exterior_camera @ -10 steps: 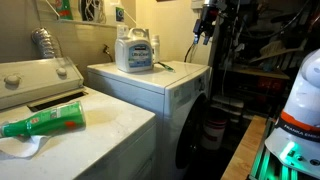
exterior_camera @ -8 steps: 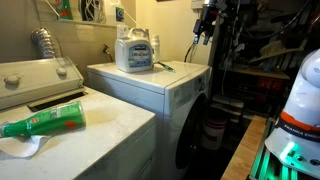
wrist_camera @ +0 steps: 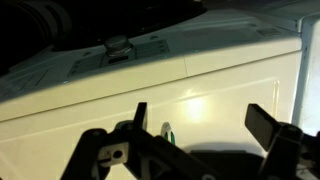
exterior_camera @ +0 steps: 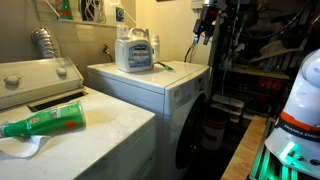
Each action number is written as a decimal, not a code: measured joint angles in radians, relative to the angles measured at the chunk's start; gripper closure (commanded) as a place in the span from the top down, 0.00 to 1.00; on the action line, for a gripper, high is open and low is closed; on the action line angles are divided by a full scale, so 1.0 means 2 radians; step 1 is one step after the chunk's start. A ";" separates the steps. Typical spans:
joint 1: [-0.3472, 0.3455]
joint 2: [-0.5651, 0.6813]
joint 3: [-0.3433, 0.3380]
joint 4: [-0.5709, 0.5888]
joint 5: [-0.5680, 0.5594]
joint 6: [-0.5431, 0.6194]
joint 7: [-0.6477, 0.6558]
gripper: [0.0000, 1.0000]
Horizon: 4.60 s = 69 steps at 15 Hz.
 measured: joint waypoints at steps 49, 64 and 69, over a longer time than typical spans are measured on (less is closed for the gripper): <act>-0.007 0.343 0.032 0.167 -0.016 0.246 0.001 1.00; -0.007 0.392 0.037 0.205 -0.016 0.267 -0.002 0.27; -0.007 0.393 0.037 0.205 -0.016 0.267 -0.002 0.06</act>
